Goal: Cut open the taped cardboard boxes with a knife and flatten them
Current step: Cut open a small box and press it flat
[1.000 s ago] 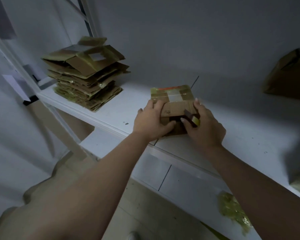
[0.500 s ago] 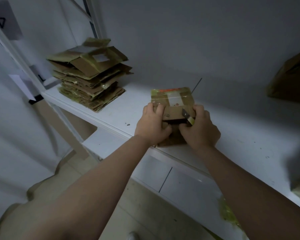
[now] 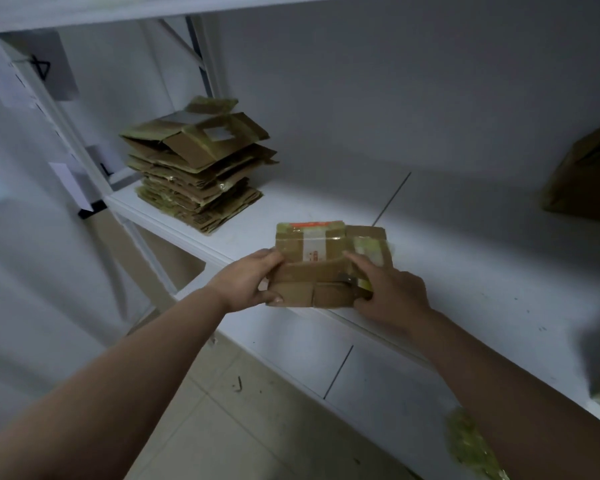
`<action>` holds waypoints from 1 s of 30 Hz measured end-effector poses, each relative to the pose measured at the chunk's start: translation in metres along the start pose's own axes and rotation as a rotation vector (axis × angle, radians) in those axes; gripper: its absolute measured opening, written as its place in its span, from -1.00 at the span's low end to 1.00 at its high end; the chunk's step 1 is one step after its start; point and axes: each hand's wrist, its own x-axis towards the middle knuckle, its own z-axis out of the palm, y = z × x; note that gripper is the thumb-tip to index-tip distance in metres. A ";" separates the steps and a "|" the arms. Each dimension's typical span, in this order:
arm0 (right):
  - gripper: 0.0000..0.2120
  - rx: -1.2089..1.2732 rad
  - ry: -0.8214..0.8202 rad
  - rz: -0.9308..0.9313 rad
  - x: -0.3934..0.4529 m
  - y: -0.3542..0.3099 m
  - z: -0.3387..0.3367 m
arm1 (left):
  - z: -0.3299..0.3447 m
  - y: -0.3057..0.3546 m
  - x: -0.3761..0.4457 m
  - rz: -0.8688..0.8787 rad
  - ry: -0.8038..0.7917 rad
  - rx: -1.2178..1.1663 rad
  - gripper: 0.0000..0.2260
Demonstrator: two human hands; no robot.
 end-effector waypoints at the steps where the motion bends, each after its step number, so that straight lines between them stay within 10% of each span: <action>1: -0.30 0.000 -0.050 -0.017 0.004 0.000 0.000 | 0.004 -0.006 -0.002 0.011 0.000 -0.005 -0.56; 5: -0.55 0.188 -0.183 0.035 0.022 0.011 -0.015 | 0.006 -0.013 -0.001 0.039 -0.061 0.047 -0.72; 11: -0.71 0.096 0.289 0.126 0.050 0.008 -0.015 | -0.013 0.016 0.029 -0.120 -0.028 0.251 -0.25; 15: -0.71 0.004 0.387 0.053 0.062 -0.003 -0.009 | -0.006 0.049 0.062 -0.260 0.101 0.426 -0.60; 23: -0.29 -0.192 -0.015 -0.055 0.079 0.008 0.038 | 0.060 0.037 0.072 -0.296 -0.033 0.309 -0.41; 30: -0.39 -0.146 -0.107 0.013 0.093 0.008 0.038 | 0.061 0.028 0.081 -0.307 -0.083 0.277 -0.41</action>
